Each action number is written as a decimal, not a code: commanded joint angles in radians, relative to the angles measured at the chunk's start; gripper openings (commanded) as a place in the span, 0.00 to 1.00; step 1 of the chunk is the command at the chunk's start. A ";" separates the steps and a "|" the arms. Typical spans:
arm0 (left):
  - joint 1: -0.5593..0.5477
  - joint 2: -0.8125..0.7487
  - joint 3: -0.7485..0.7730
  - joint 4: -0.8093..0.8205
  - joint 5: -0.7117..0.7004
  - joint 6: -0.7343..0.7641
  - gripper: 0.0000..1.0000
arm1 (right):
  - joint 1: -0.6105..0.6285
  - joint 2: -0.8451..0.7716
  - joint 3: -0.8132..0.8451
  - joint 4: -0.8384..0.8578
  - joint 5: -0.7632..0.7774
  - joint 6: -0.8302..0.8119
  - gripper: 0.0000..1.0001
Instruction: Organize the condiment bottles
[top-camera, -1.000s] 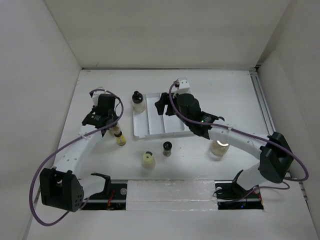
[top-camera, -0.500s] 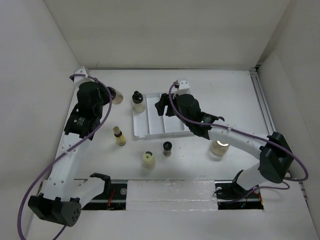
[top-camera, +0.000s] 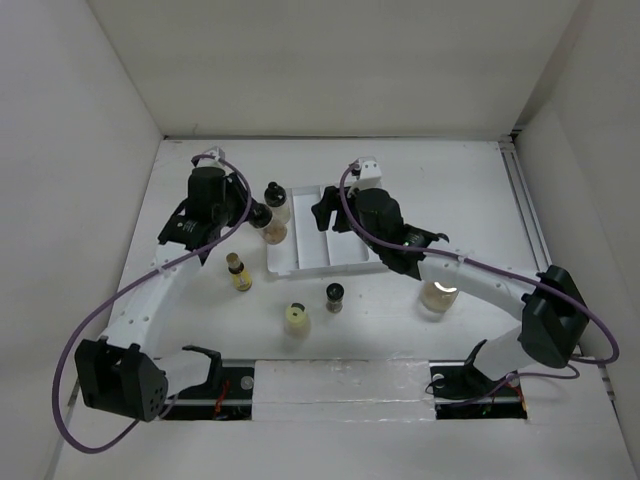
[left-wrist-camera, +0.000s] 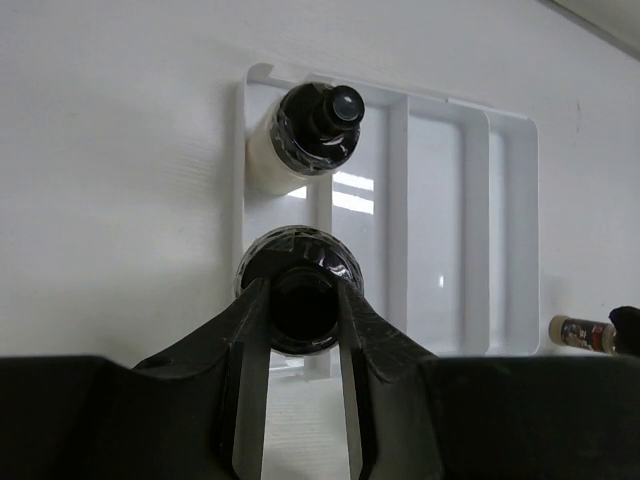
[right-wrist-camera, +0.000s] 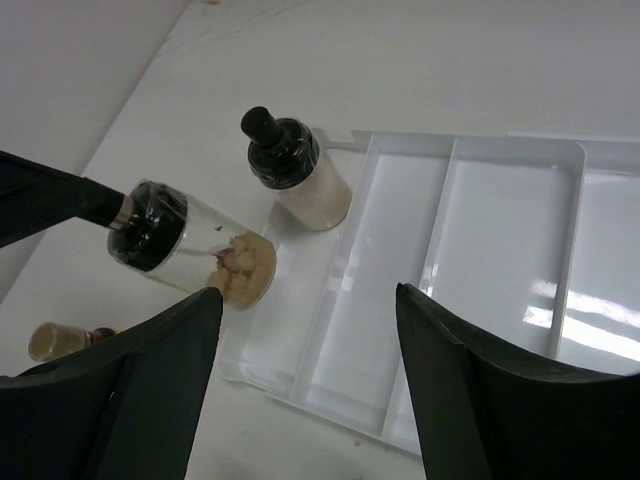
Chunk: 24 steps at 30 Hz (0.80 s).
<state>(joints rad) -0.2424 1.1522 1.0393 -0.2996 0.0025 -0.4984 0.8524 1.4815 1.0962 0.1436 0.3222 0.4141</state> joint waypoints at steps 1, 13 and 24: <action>-0.003 0.017 -0.008 0.125 0.071 -0.011 0.06 | 0.000 -0.036 -0.022 0.065 0.023 -0.011 0.76; -0.003 0.121 0.001 0.106 0.073 0.050 0.09 | -0.009 -0.046 -0.032 0.065 0.023 -0.011 0.76; -0.003 0.208 0.019 0.086 0.105 0.089 0.21 | -0.009 -0.046 -0.032 0.065 0.014 -0.001 0.76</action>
<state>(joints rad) -0.2432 1.3533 1.0271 -0.2504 0.0872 -0.4419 0.8501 1.4681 1.0626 0.1471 0.3321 0.4129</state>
